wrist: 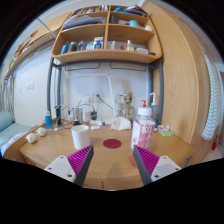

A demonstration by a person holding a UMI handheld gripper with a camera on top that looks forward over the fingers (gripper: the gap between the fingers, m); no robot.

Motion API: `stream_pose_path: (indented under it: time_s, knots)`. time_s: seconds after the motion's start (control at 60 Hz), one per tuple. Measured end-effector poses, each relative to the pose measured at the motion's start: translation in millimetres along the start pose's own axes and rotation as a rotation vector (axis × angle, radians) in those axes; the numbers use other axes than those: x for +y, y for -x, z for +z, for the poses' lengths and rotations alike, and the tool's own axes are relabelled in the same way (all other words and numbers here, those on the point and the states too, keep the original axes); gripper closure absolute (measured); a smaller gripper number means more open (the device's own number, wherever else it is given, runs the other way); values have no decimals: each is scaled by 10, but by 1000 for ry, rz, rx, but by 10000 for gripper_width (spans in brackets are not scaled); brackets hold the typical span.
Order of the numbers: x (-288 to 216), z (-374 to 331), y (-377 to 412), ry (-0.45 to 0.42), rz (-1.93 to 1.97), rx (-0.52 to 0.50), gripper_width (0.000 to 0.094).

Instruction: Pour water

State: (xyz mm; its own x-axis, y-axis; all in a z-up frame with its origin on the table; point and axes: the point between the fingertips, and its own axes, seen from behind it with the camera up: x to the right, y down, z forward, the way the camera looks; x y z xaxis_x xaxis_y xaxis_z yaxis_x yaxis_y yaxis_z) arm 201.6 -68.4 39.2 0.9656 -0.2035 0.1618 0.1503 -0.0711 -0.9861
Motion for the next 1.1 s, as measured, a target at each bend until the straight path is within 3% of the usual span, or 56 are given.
stream_pose_path:
  time_s: [0.2, 0.5, 0.717, 0.733, 1.1]
  knots:
    - [13, 74, -672, -47, -20, 97, 116]
    - [84, 592, -953, -37, -35, 54, 140]
    - [89, 848, -881, -54, -55, -3, 404]
    - [87, 858, -879, -54, -56, -4, 463]
    - [51, 906, -858, -78, -40, -20, 635]
